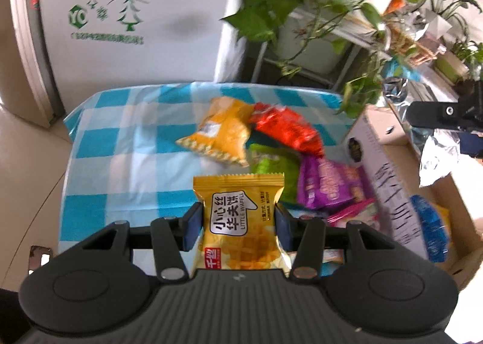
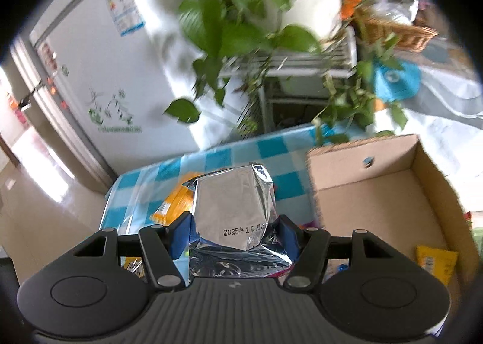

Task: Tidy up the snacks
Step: 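Carry both packs into the cardboard box and open both grippers, then move both grippers back toward the snacks on the tablecloth, then grasp the yellow pack with the left gripper while the right grasps the red pack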

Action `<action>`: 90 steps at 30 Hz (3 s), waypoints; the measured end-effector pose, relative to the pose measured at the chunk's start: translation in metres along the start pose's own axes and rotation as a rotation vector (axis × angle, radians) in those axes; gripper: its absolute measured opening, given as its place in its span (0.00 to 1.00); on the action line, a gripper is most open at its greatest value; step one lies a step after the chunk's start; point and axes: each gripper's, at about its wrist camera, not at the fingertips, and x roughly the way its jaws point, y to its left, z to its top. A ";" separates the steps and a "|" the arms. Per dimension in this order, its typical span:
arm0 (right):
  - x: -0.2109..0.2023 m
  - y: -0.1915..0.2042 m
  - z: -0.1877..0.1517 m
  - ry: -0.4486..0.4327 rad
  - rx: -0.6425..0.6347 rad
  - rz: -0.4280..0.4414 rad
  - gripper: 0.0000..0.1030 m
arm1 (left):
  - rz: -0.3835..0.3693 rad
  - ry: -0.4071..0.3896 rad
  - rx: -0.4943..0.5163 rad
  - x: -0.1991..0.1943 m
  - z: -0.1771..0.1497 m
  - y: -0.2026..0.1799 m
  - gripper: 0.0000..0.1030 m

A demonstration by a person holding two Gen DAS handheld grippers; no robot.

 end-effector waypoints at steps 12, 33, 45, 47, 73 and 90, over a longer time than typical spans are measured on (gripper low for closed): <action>-0.050 -0.073 0.017 -0.145 0.155 -0.093 0.66 | -0.148 -0.039 0.052 -0.006 0.025 -0.075 0.48; -0.064 -0.126 0.013 -0.170 0.320 -0.156 0.62 | -0.355 0.035 0.147 0.026 0.028 -0.188 0.65; -0.056 -0.122 0.014 -0.154 0.328 -0.143 0.74 | -0.343 -0.060 0.202 0.006 0.051 -0.166 0.82; -0.054 -0.119 0.014 -0.147 0.317 -0.133 0.74 | -0.317 -0.064 0.209 0.005 0.055 -0.154 0.82; 0.003 -0.042 0.010 0.004 0.102 0.063 0.80 | -0.011 -0.054 0.168 0.051 0.100 0.006 0.84; 0.039 -0.030 0.013 0.078 0.227 0.091 0.82 | 0.032 0.085 0.361 0.129 0.088 0.002 0.80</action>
